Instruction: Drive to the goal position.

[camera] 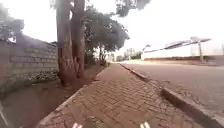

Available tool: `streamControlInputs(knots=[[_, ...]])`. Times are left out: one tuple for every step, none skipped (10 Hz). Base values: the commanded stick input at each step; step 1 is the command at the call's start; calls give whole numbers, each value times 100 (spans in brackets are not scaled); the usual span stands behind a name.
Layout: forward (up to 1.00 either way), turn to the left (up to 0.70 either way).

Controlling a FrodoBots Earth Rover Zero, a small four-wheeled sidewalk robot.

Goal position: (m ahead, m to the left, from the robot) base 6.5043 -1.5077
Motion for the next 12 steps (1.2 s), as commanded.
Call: streamControlInputs(knots=[[70, -18], [70, -1], [70, -26], [70, -16], [70, -6], [70, 0], [70, 0], [70, 0], [70, 0], [70, 0], [70, 0], [70, 0]])
